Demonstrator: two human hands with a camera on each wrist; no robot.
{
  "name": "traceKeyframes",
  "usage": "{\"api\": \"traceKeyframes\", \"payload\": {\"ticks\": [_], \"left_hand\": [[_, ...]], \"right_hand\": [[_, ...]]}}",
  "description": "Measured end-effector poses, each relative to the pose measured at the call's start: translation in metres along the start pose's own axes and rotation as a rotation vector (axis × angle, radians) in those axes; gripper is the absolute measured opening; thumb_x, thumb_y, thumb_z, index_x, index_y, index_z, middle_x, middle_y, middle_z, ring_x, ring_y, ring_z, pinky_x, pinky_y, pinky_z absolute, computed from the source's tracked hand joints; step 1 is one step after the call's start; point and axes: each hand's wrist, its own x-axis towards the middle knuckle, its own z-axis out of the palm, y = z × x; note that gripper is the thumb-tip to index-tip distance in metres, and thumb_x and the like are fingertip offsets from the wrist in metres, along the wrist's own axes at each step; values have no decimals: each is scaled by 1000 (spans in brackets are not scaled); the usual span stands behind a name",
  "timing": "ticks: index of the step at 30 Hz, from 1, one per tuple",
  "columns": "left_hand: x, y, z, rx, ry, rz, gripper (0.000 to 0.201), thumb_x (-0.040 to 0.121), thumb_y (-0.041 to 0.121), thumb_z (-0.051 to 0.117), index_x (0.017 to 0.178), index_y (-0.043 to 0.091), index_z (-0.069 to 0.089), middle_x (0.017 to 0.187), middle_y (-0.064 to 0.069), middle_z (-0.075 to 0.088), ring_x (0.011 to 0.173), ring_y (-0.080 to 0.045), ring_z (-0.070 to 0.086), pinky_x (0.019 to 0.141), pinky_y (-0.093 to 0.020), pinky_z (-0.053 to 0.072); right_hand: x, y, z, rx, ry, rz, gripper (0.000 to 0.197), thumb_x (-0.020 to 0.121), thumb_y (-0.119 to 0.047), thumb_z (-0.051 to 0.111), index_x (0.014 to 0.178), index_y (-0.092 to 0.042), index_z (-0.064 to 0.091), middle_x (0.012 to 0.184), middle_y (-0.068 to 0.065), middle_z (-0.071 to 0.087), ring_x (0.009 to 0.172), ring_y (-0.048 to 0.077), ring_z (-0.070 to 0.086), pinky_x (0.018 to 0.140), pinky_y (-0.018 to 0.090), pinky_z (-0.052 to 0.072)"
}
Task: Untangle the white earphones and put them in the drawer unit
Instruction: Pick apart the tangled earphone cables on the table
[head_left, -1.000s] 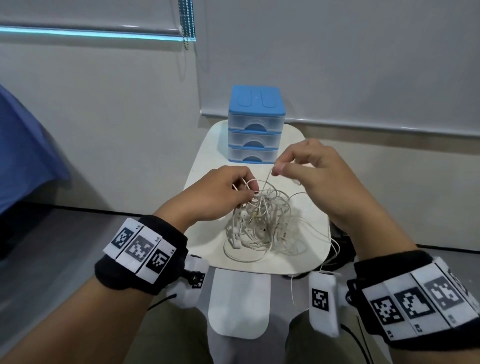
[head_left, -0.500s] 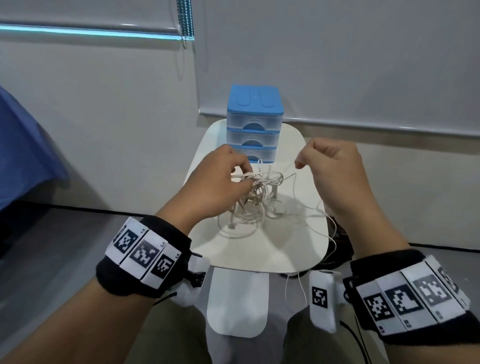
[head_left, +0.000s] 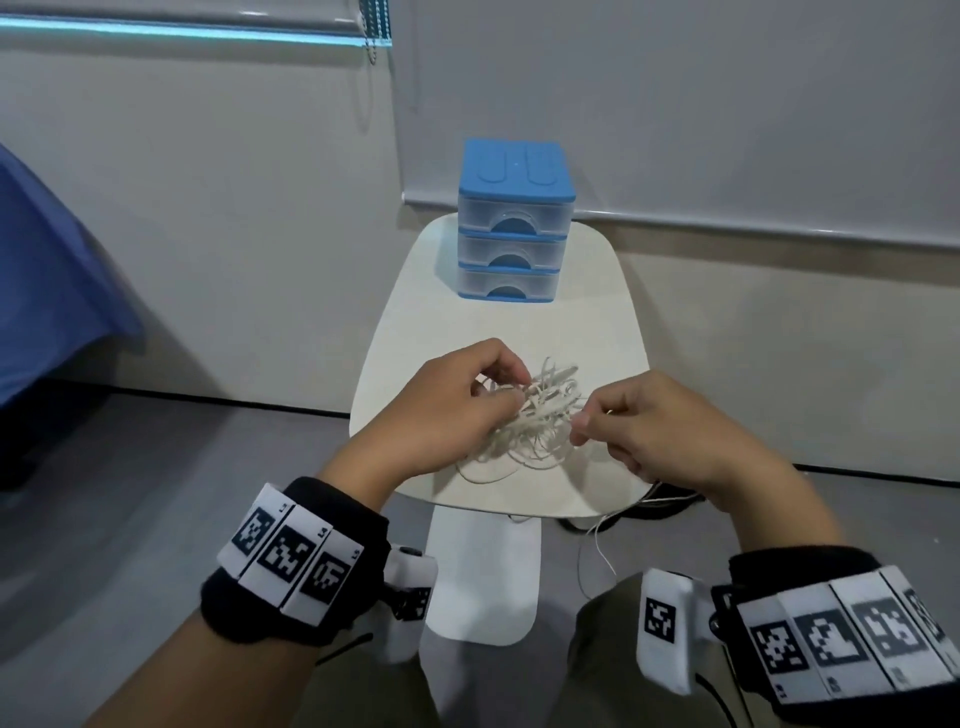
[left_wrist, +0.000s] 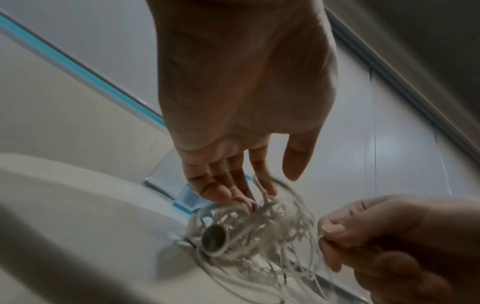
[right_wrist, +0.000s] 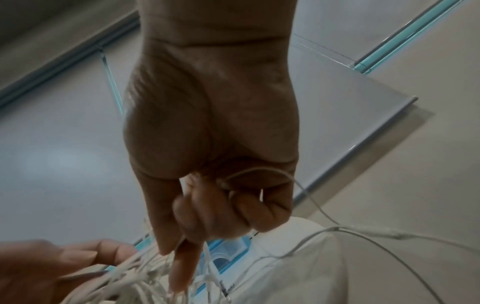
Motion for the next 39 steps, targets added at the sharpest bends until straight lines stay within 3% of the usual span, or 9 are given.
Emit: {"api": "traceKeyframes", "payload": {"ticks": [6, 9, 13, 18, 23, 27, 30, 35, 39], "left_hand": [[6, -5, -2, 160, -10, 29, 19, 94, 18, 68, 106, 32, 68, 105, 13, 66, 64, 2, 54, 62, -13, 45], [10, -8, -4, 289, -84, 35, 33, 87, 23, 74, 116, 36, 66, 110, 15, 60, 74, 9, 54, 72, -19, 40], [13, -9, -2, 453, -176, 17, 46, 85, 28, 72, 128, 38, 60, 113, 11, 56, 93, -2, 54, 87, -30, 47], [21, -10, -12, 376, -73, -14, 15, 94, 21, 64, 99, 35, 65, 101, 10, 66, 69, -11, 64, 66, -25, 49], [21, -14, -25, 366, -59, -46, 14, 102, 24, 58, 92, 30, 65, 93, 10, 68, 76, -7, 60, 65, -22, 39], [24, -13, -26, 413, -97, -69, 19, 105, 24, 52, 89, 25, 62, 96, 5, 66, 81, -12, 57, 69, -28, 43], [30, -12, -27, 427, -142, -71, 22, 106, 20, 48, 91, 16, 63, 104, 0, 58, 78, -19, 60, 69, -35, 48], [39, -3, -24, 517, -193, -80, 24, 105, 17, 45, 85, 11, 57, 106, -2, 54, 80, -23, 52, 68, -30, 39], [39, 0, -23, 456, -229, -115, 12, 99, 25, 59, 102, 17, 67, 118, 3, 56, 106, -19, 60, 94, -35, 49]], "right_hand": [[5, 5, 6, 56, 3, 101, 32, 93, -8, 54, 65, -11, 70, 69, 5, 64, 61, 18, 55, 53, 21, 42], [11, 7, 6, 84, 24, 154, 31, 89, -7, 52, 64, -11, 71, 53, -2, 51, 52, 16, 42, 54, 28, 32], [13, 6, 6, 52, 42, 139, 30, 94, -14, 61, 65, -11, 68, 42, -14, 43, 40, 4, 35, 54, 27, 25], [11, 6, 3, 18, 48, 141, 26, 99, -12, 59, 81, 2, 69, 38, -19, 47, 34, -2, 41, 53, 25, 24], [13, 10, -3, 173, 15, 150, 24, 100, -3, 52, 85, -4, 70, 43, -11, 37, 47, 13, 20, 51, 29, 13], [14, 10, -7, 300, -7, 177, 26, 100, -3, 47, 80, -10, 62, 54, -3, 33, 45, 13, 35, 55, 30, 21], [17, 7, -11, 369, 41, 230, 24, 93, -5, 47, 72, -13, 56, 66, 6, 41, 52, 16, 52, 66, 33, 42], [26, 5, -11, 306, 133, 238, 18, 86, -2, 46, 73, -8, 57, 72, 11, 54, 62, 20, 64, 74, 40, 54], [31, -3, -11, 126, 57, 194, 20, 90, -8, 52, 79, -7, 67, 72, 17, 67, 64, 22, 61, 67, 36, 46]]}}
